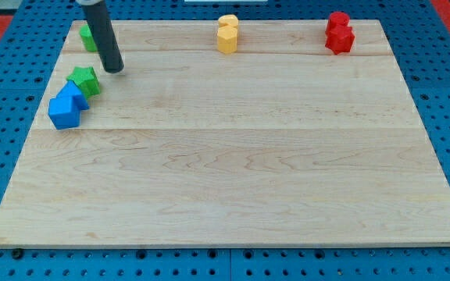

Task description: Slide the green circle above the green star

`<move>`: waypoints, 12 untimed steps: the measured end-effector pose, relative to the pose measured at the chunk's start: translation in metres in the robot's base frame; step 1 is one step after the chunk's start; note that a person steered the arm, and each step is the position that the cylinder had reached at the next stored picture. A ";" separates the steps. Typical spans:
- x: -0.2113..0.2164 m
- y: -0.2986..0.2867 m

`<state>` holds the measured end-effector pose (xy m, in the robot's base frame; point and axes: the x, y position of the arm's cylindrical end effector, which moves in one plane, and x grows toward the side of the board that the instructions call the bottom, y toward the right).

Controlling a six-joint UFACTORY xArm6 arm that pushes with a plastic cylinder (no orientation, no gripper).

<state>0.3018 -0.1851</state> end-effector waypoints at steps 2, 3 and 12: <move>-0.083 0.000; -0.104 -0.038; -0.078 -0.012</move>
<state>0.2236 -0.1975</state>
